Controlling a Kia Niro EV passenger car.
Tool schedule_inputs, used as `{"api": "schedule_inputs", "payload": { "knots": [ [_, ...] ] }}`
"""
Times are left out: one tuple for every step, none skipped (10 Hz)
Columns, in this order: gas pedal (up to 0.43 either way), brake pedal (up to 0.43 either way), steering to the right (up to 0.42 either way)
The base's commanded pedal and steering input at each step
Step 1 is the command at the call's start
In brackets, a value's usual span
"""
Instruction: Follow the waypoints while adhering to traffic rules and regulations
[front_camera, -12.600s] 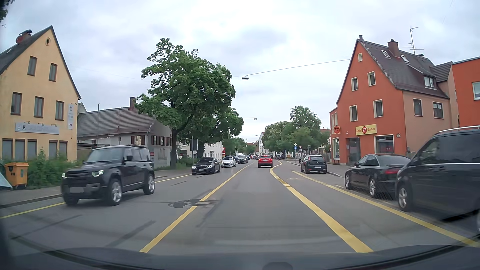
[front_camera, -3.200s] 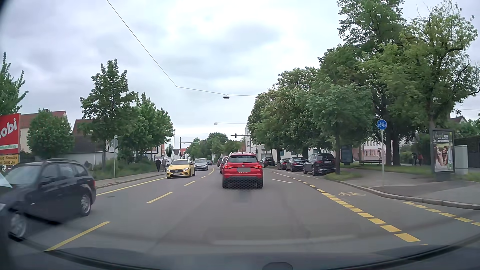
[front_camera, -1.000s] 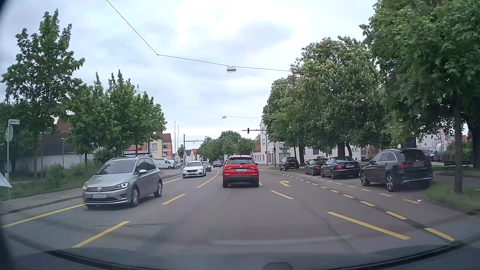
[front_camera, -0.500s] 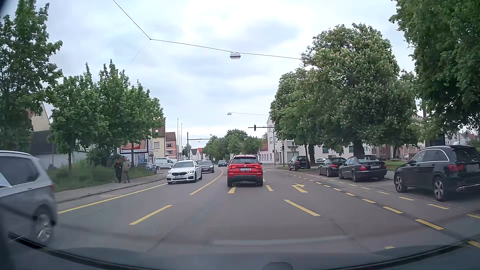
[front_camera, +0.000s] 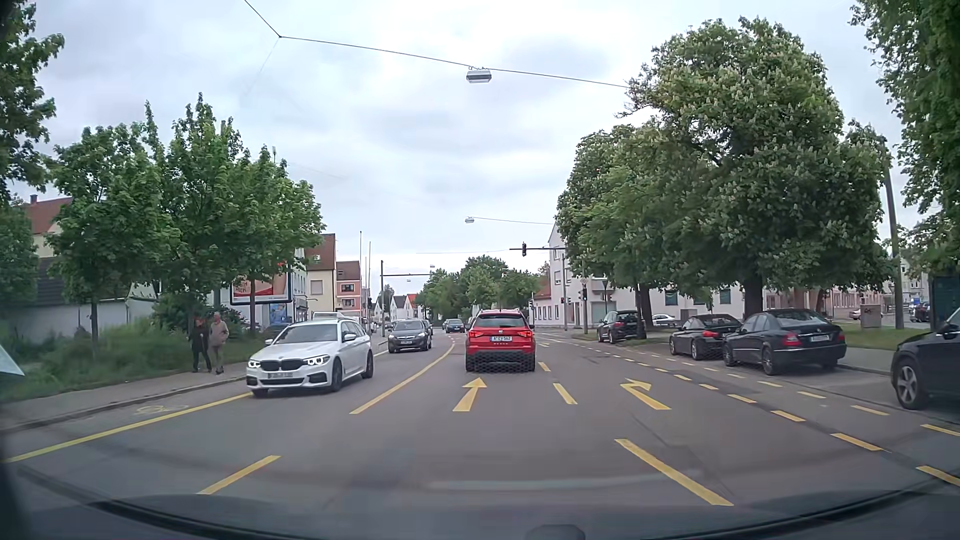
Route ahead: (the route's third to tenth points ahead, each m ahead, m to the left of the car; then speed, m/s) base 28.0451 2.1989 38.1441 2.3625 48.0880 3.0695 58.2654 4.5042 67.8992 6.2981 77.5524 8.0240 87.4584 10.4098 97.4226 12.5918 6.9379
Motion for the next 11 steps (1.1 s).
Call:
{"api": "schedule_inputs", "payload": {
  "knots": [
    [0.189,0.0,-0.02],
    [0.197,0.0,-0.02],
    [0.209,0.0,-0.019],
    [0.22,0.0,-0.017],
    [0.228,0.0,-0.015],
    [0.228,0.0,-0.013],
    [0.228,0.0,-0.013],
    [0.228,0.0,-0.013],
    [0.228,0.0,-0.012],
    [0.228,0.0,-0.012],
    [0.228,0.0,-0.01]
  ]
}}
